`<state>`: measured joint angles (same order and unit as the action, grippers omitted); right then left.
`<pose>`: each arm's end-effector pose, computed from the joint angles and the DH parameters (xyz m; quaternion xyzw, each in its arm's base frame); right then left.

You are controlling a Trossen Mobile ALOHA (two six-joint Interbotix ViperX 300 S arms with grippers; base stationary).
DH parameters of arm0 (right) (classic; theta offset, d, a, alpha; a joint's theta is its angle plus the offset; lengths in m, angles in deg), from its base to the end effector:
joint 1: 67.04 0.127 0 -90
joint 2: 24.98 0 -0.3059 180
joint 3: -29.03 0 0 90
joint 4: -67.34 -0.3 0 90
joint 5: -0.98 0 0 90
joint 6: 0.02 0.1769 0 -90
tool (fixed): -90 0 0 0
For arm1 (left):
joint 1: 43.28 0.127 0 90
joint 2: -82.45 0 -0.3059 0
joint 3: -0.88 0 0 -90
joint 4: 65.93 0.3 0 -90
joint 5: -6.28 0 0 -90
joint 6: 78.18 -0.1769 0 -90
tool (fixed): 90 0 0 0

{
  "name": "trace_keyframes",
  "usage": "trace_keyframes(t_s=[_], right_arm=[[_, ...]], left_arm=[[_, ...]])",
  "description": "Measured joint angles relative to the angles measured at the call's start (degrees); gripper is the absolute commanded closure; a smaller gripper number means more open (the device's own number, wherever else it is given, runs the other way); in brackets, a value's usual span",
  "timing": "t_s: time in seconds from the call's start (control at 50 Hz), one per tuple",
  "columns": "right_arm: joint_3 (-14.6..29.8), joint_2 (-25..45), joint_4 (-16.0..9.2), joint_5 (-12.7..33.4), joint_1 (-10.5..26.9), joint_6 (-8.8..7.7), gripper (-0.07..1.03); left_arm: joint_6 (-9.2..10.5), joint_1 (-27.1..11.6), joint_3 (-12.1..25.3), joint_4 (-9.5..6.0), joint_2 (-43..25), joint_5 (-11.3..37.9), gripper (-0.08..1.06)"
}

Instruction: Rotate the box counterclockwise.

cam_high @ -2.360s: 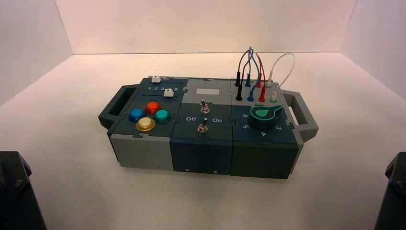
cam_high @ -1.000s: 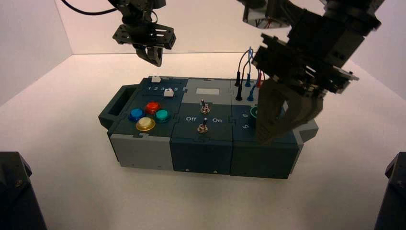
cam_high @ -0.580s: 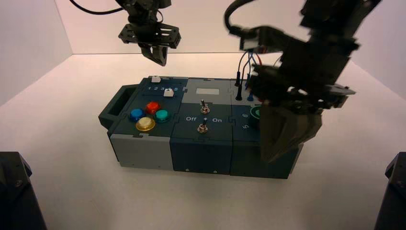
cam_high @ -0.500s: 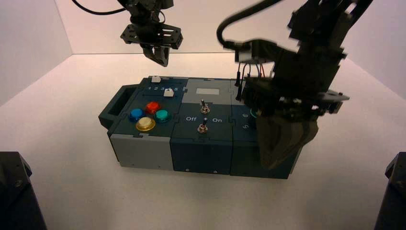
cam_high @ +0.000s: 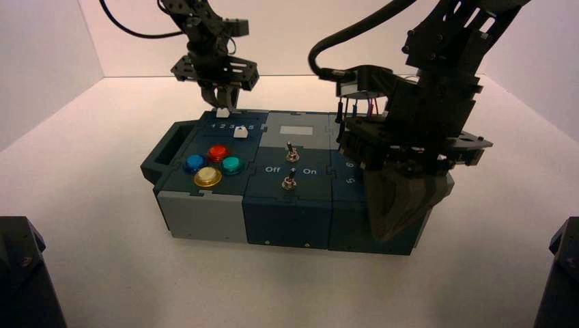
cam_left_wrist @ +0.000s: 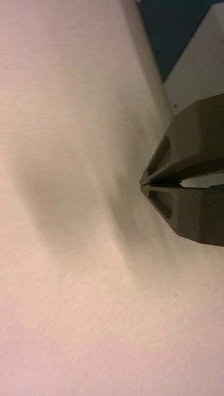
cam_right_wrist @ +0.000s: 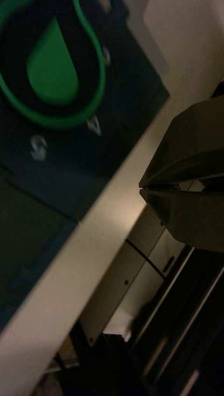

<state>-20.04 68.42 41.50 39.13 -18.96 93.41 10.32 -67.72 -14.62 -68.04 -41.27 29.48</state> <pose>0.1033 0.1863 0.0242 -0.0606 0.7305 0.2320 0.6395 0.3806 -0.1758 -0.0143 0.1178 0.5788 -0.1743 0.7878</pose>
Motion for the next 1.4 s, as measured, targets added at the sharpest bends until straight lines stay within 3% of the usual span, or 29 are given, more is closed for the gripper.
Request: trace_keyframes(t_s=[0.58, 0.74, 1.04, 1.22, 1.4], right_arm=[[-0.2, 4.0, 4.1, -0.1, -3.2, 0.0, 0.99], [0.4, 4.7, 5.5, -0.1, -6.3, 0.0, 0.99], [5.0, 6.1, 10.6, -0.1, -16.6, 0.0, 0.99], [8.3, 8.2, 13.2, 0.4, -19.6, -0.35, 0.99], [10.6, 11.3, 14.4, 0.6, -20.0, -0.7, 0.99]], left_arm=[[0.0, -2.4, -2.1, 0.09, 1.1, 3.1, 1.0], [0.0, -2.7, -3.5, 0.09, 2.5, 4.5, 1.0], [-0.18, -3.2, -4.5, 0.18, 6.3, 9.3, 1.0], [-0.18, -3.7, -4.5, 0.18, 8.2, 12.0, 1.0], [-0.18, -4.0, -4.6, 0.26, 8.9, 13.0, 1.0]])
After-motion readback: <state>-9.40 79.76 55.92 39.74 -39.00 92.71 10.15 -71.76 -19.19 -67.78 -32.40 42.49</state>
